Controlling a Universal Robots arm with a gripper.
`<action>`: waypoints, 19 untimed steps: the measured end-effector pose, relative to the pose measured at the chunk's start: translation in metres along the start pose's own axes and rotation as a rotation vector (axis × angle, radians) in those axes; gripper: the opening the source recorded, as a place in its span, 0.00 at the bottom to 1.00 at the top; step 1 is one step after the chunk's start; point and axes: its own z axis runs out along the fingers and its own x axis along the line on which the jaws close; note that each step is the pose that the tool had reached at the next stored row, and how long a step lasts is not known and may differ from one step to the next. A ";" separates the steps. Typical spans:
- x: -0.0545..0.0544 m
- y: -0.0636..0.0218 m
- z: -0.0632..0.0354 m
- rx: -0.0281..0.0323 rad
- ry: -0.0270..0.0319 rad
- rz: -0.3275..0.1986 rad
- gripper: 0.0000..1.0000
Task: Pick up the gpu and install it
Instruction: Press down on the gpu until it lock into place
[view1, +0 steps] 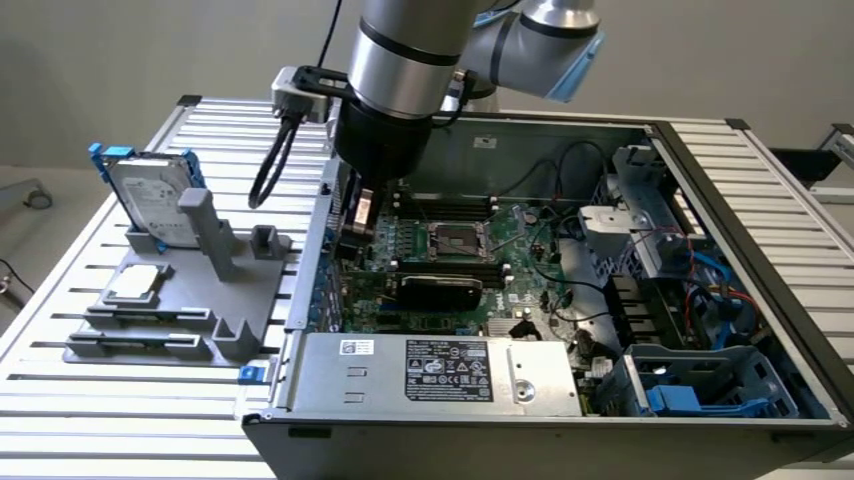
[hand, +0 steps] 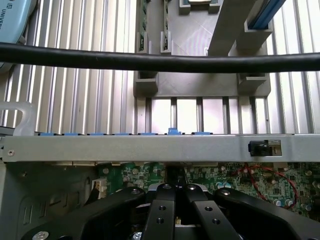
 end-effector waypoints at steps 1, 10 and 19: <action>0.000 0.0000 0.0000 -0.0005 0.0001 0.000 0.11; 0.000 -0.0001 0.0004 -0.0058 0.0010 0.001 0.11; 0.000 -0.0002 0.0008 -0.0138 0.0010 0.001 0.11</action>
